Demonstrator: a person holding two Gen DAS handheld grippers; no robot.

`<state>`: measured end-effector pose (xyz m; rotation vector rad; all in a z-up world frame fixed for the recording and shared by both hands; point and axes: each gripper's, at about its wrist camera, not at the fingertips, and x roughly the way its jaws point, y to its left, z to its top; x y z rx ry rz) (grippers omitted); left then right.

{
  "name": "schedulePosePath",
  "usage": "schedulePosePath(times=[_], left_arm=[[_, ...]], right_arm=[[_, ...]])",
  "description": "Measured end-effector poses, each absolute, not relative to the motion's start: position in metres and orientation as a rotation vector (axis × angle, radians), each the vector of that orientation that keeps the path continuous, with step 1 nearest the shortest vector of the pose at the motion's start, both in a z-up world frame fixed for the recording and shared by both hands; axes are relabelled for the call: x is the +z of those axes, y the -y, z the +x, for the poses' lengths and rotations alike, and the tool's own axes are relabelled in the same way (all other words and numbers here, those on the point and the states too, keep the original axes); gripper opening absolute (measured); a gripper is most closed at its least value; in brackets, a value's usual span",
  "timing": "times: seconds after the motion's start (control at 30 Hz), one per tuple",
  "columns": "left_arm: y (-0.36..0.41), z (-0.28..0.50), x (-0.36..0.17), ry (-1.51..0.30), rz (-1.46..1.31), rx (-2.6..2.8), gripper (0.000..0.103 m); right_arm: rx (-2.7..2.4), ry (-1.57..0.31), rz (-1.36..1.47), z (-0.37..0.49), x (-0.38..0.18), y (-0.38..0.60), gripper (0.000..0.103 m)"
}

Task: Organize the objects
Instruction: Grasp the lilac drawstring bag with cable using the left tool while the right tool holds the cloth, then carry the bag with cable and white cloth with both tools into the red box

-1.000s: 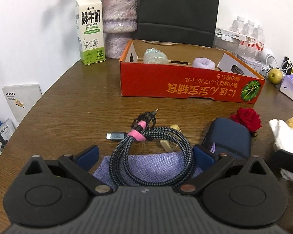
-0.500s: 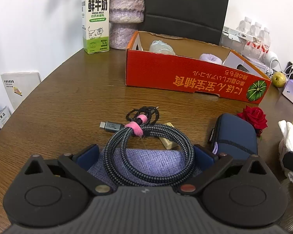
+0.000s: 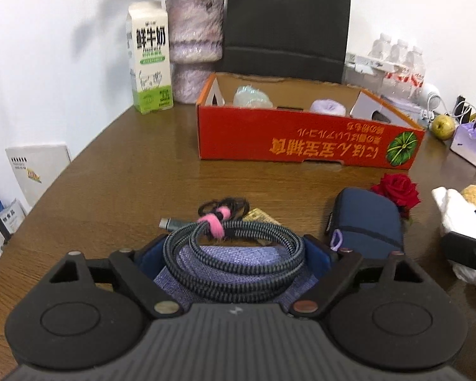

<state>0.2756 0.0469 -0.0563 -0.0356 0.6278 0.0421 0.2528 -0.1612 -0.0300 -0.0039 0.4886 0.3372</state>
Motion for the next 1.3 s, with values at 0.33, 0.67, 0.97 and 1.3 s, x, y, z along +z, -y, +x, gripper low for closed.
schedulePosePath(times=[0.33,0.67,0.97,1.3], left_arm=[[-0.042,0.260,-0.057,-0.628,-0.009,0.052,0.089],[-0.055,0.267,-0.071,-0.717,-0.066,0.055,0.098],[-0.050,0.248,-0.056,-0.603,-0.050,0.048,0.088],[-0.037,0.231,-0.043,-0.524,-0.019,0.052,0.088]], right_arm=[[0.332,-0.466,-0.014,0.247,-0.028,0.159,0.073],[0.334,-0.458,-0.017,0.244,-0.028,0.158,0.073],[0.334,-0.452,-0.017,0.244,-0.027,0.158,0.073],[0.336,-0.447,-0.012,0.243,-0.025,0.158,0.073]])
